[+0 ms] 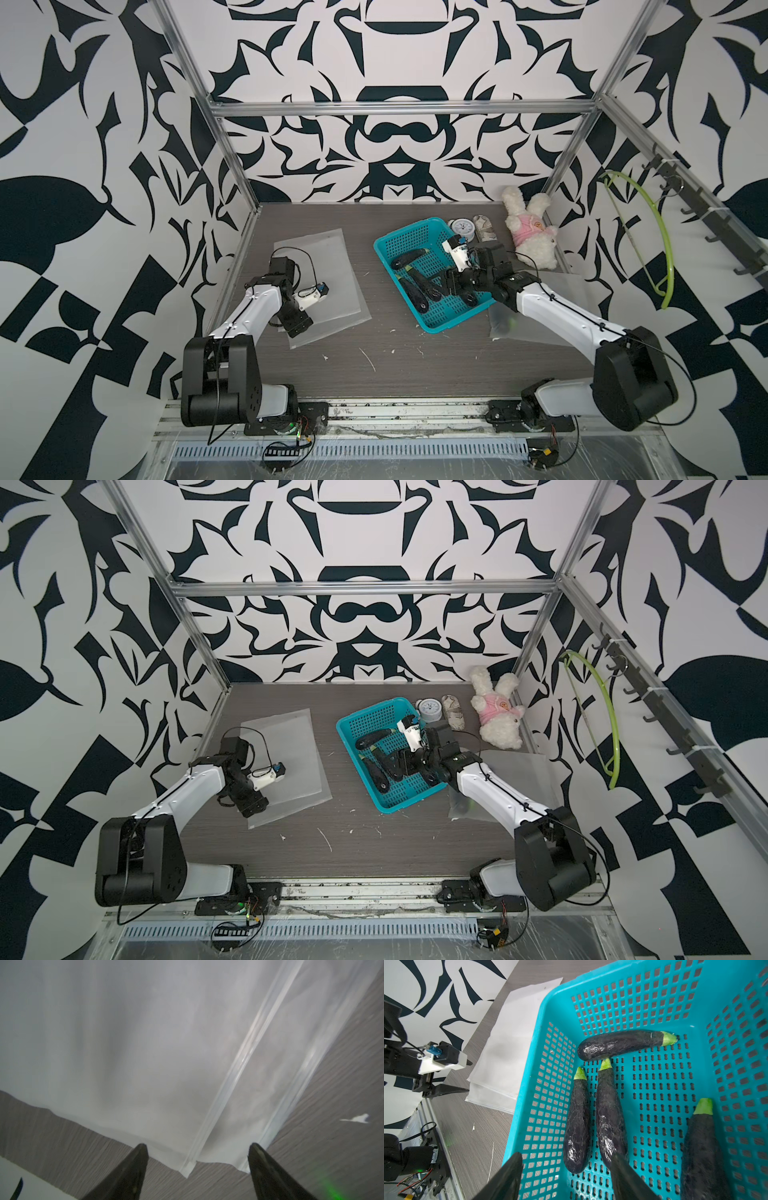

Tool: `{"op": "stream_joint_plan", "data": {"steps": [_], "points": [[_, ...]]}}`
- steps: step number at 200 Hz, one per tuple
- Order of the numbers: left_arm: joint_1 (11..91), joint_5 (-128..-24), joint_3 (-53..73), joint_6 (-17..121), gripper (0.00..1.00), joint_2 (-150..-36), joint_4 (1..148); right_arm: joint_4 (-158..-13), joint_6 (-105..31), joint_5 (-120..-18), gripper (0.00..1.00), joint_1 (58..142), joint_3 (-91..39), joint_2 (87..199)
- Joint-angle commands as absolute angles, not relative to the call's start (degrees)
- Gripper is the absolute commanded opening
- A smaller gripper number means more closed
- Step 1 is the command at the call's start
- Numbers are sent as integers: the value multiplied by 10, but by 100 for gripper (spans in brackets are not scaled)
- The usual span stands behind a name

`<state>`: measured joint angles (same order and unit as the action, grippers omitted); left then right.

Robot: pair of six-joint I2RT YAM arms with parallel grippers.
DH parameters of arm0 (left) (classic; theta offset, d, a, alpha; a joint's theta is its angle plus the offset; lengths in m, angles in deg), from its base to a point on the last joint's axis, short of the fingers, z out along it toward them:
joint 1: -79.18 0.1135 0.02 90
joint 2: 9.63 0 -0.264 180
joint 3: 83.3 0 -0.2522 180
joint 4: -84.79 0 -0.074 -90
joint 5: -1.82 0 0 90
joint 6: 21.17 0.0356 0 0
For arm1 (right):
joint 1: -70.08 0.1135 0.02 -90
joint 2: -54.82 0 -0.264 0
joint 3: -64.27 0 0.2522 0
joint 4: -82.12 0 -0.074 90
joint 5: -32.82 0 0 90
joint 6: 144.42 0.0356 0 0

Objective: Place the eggplant in a zip-top bag and seal the zipper
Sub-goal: Open the zipper food storage bag.

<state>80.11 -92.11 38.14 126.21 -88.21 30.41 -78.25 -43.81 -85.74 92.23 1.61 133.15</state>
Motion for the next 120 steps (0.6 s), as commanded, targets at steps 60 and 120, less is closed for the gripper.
{"op": "stream_joint_plan", "data": {"steps": [60, 120], "points": [[816, -928, 412, 1336, 71, -905, 388, -813, -426, -881, 66, 921, 21, 1339], [816, -916, 405, 1325, 42, -906, 387, -808, -421, -886, 64, 919, 19, 1346]]}}
